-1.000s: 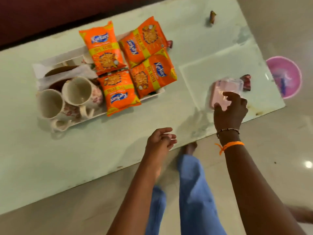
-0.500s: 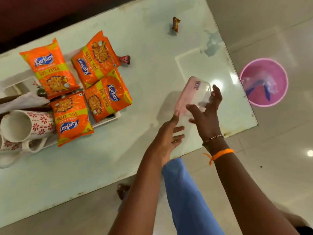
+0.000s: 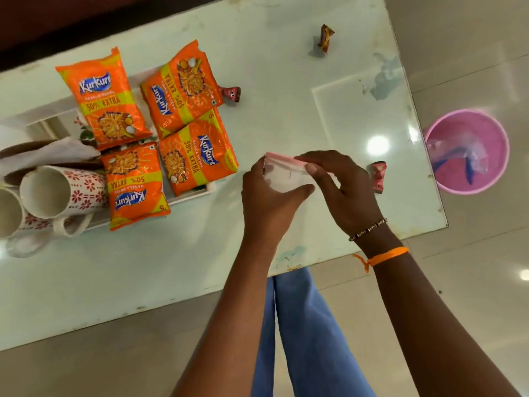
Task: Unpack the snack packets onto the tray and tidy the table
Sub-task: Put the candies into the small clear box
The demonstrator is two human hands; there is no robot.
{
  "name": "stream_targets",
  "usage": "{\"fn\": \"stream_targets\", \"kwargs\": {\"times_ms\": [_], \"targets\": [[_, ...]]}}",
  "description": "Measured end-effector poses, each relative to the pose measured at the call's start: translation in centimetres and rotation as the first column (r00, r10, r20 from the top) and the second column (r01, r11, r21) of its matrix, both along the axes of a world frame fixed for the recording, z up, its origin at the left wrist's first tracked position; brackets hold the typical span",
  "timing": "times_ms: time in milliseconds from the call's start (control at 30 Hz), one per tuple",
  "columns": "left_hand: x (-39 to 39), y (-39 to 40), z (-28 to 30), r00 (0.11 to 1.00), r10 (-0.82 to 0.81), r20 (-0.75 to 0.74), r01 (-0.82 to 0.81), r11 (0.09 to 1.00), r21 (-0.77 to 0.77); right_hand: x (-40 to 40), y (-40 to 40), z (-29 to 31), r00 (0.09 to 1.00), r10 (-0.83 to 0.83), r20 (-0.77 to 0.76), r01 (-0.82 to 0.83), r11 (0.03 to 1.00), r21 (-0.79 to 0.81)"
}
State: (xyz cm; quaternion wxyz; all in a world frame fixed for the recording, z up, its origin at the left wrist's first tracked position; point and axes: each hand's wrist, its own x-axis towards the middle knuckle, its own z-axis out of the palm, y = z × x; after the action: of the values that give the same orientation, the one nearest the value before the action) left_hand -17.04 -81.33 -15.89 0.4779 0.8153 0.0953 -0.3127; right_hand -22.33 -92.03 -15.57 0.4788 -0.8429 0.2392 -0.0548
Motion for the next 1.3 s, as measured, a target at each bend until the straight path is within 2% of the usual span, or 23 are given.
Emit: {"fn": "stream_targets", "kwargs": {"times_ms": [100,267,400,500,600,733,800,900,1033,1133,1233,1300], "targets": [[0.3,0.6,0.0,1.0,-0.021,-0.017,0.021,0.999,0.034,0.4,0.2,-0.6,0.999,-0.016,-0.05,0.025,0.984,0.175],[0.2,2.1,-0.1,0.981,-0.189,-0.044,0.192,0.978,0.077,0.5,0.1,-3.0,0.979,-0.162,-0.12,0.166,0.986,0.024],[-0.7,3.4,0.0,0.963,-0.271,0.015,0.269,0.959,0.09,0.6,-0.8,-5.5,0.906,-0.332,-0.264,0.354,0.934,0.04],[-1.1,4.3,0.1,0.955,-0.294,0.039,0.292,0.955,0.053,0.1,-1.6,-5.9,0.867,-0.399,-0.3,0.436,0.898,0.065],[-1.1,4.5,0.5,0.965,-0.263,0.023,0.263,0.964,-0.038,-1.1,-2.5,-5.8,0.842,-0.473,-0.259,0.457,0.881,-0.122],[-0.7,4.1,0.5,0.955,-0.294,0.027,0.295,0.95,-0.101,-2.6,-3.9,-6.5,0.766,-0.581,-0.275,0.438,0.785,-0.438],[-0.4,3.6,0.2,0.934,-0.35,0.074,0.355,0.932,-0.071,-3.0,-4.3,-7.1,0.747,-0.56,-0.357,0.36,0.793,-0.491],[-0.2,3.0,-0.4,0.918,-0.374,0.128,0.382,0.923,-0.042,-2.7,-4.8,-7.3,0.781,-0.471,-0.411,0.335,0.871,-0.361],[-0.1,2.0,-0.7,0.908,-0.38,0.177,0.39,0.921,-0.022,-0.6,-4.0,-4.5,0.899,-0.369,-0.236,0.359,0.929,-0.088],[0.2,1.1,-0.7,0.911,-0.352,0.213,0.364,0.931,-0.017,0.8,-2.3,-2.0,0.965,-0.249,-0.087,0.249,0.968,-0.006],[0.8,0.2,-0.7,0.923,-0.309,0.231,0.326,0.945,-0.036,1.8,-1.3,-0.9,0.988,-0.121,-0.099,0.124,0.992,0.029],[1.4,-0.2,-0.8,0.927,-0.284,0.244,0.304,0.952,-0.046,2.9,-1.8,-1.0,0.989,-0.115,-0.093,0.116,0.993,-0.001]]}}
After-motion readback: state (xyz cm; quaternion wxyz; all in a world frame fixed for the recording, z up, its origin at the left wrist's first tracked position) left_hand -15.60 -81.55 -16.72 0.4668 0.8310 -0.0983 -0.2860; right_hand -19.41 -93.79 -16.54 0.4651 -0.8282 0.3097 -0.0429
